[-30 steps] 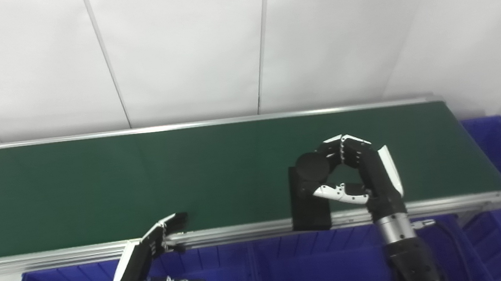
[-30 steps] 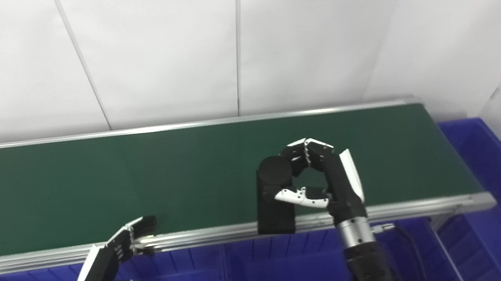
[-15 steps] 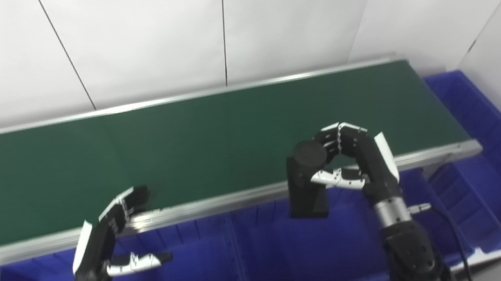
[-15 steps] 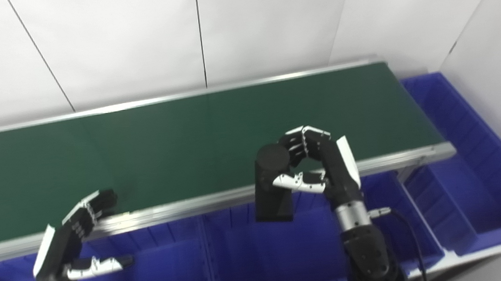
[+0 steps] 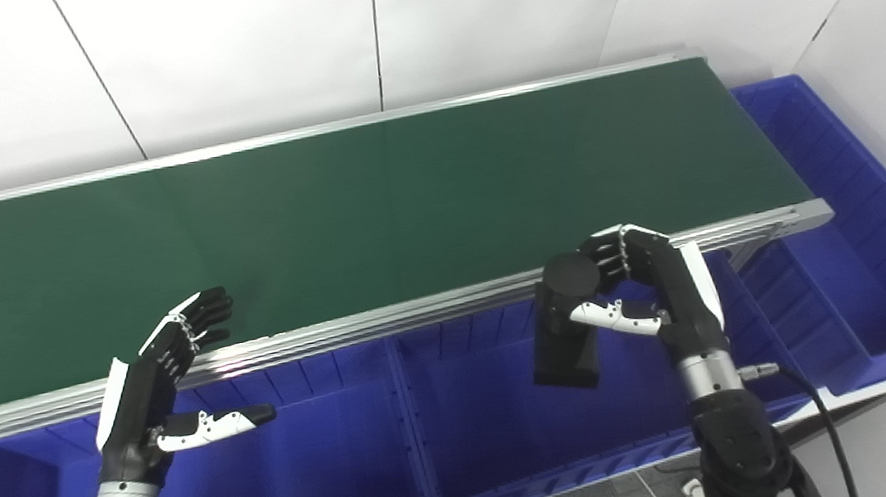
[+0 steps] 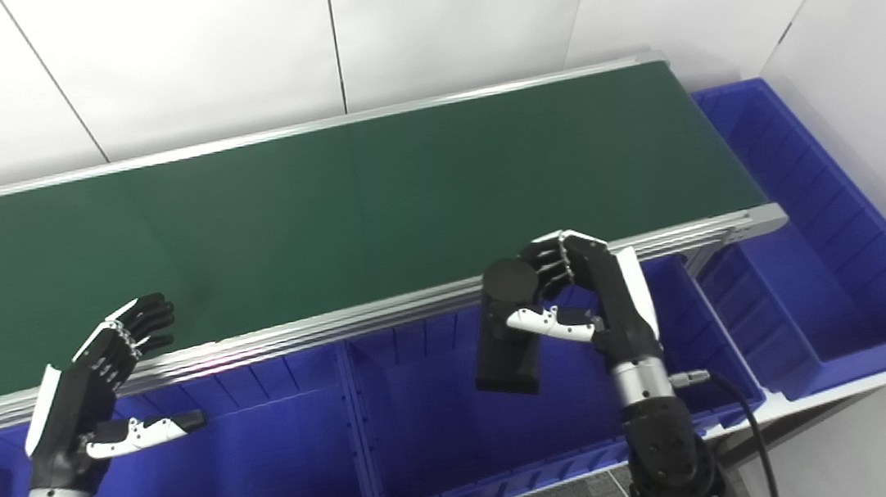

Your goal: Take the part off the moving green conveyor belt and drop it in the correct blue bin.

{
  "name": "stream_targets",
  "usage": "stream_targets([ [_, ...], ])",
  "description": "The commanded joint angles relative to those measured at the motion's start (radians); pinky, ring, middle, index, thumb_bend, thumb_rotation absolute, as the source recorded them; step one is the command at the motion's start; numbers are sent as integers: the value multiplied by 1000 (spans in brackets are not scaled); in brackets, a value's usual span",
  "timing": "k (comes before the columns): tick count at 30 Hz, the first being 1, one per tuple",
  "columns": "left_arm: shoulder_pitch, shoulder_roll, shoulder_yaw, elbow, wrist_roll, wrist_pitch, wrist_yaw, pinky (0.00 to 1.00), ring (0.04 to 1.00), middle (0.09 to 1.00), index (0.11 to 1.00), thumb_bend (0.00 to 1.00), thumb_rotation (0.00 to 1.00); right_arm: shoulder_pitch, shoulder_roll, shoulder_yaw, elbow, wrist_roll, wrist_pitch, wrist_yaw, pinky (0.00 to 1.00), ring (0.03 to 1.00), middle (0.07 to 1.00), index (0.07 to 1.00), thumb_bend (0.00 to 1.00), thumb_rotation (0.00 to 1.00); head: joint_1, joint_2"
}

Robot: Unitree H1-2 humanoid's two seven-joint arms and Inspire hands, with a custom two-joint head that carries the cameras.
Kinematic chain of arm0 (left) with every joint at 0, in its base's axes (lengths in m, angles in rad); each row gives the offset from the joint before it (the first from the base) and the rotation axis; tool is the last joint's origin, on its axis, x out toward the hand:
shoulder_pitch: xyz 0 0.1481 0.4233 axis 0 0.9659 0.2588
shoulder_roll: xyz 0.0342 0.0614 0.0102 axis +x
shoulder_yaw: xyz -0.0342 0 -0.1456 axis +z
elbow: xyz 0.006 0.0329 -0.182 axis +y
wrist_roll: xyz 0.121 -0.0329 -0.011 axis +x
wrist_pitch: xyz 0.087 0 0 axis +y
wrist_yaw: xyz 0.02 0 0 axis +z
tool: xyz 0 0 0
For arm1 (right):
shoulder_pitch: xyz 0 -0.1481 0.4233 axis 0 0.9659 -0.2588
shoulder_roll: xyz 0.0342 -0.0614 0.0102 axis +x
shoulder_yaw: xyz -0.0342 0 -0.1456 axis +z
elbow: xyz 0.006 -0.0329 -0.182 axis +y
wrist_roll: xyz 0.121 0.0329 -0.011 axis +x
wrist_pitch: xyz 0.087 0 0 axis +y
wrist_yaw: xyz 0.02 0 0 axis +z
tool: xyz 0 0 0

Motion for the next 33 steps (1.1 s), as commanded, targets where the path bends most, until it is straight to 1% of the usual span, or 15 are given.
stream_targets([
  [1, -22, 8, 12, -32, -17, -36, -10, 738, 802, 810, 810, 995, 193, 9, -3, -13, -5, 2, -51, -22, 375, 444, 473, 495, 522, 0, 0, -1],
  [2, -22, 8, 14, -31, -17, -36, -12, 738, 800, 809, 809, 999, 195, 12, -3, -16, 2, 7, -50, -24, 379, 447, 474, 492, 522, 0, 0, -1],
  [6, -20, 6, 21, -28, -28, -35, -25, 739, 799, 810, 807, 1000, 195, 20, -14, -34, 76, 28, -99, -36, 358, 436, 470, 501, 522, 0, -4, -2],
  [8, -17, 6, 24, -30, -23, -34, -25, 738, 799, 807, 807, 1000, 198, 23, -17, -44, 112, 30, -117, -44, 348, 429, 467, 509, 521, 0, 8, -9],
  [12, -13, 4, 26, -35, -24, -35, -32, 742, 798, 808, 807, 1000, 191, 23, -25, -64, 182, 43, -163, -55, 333, 422, 465, 513, 520, 0, 18, -6],
  [17, -11, 2, 28, -40, -12, -33, -27, 733, 804, 805, 804, 1000, 196, 17, -28, -81, 233, 34, -181, -82, 356, 430, 471, 506, 521, 0, 19, -5],
  [20, -11, 3, 28, -39, -6, -36, -29, 721, 797, 804, 807, 994, 178, 15, -34, -83, 248, 28, -191, -93, 354, 429, 467, 509, 521, 0, 25, -8],
  [24, -8, 3, 27, -41, 1, -35, -25, 728, 799, 806, 807, 1000, 196, 16, -33, -83, 246, 36, -186, -96, 354, 430, 466, 508, 521, 0, 35, -5],
  [25, -7, 2, 27, -42, 2, -35, -24, 725, 798, 804, 807, 1000, 197, 16, -32, -84, 244, 41, -182, -95, 365, 435, 470, 505, 521, 0, 35, -5],
  [29, -5, 1, 26, -49, 6, -35, -22, 717, 795, 805, 807, 996, 183, 13, -35, -82, 252, 60, -206, -92, 398, 439, 480, 506, 521, 0, 42, -4],
  [33, -6, 3, 23, -45, -6, -35, -33, 736, 806, 813, 810, 993, 176, 17, -34, -81, 238, 48, -190, -96, 431, 445, 486, 506, 521, 0, 44, -6],
])
